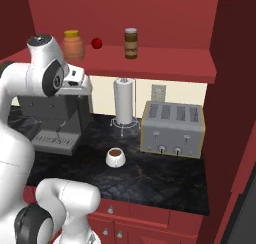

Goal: Pick the cinnamon and honey bottle from the cabinet and place them next to the mug.

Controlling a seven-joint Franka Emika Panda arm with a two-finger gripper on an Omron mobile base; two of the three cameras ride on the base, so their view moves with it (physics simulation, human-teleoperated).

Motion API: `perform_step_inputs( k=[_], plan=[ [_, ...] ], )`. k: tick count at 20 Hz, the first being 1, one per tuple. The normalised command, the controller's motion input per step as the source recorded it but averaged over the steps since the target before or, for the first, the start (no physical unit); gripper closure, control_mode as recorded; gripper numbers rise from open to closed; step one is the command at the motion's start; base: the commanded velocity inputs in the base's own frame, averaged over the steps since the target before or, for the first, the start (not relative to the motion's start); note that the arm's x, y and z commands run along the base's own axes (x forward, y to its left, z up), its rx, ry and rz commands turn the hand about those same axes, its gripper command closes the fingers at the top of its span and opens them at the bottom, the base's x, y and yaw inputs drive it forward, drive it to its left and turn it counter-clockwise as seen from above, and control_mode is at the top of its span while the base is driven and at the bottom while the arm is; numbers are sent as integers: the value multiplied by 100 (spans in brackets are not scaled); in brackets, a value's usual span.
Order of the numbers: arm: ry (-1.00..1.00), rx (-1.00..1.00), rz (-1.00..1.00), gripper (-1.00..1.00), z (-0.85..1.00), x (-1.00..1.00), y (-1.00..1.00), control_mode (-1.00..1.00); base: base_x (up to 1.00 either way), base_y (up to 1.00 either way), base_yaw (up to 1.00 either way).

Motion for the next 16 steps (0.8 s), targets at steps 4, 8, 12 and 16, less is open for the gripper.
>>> perform_step_inputs(
  k=[4,8,12,16],
  plan=[
    [-36,-4,0,-100,90,-31,46,-100,0,0,0],
    [-32,0,0,-100,91,-2,26,-100,0,0,0],
    [-22,1,0,-100,79,0,3,-100,0,0,0],
    [-3,12,0,-100,61,0,-35,-100,0,0,0]
  ],
)
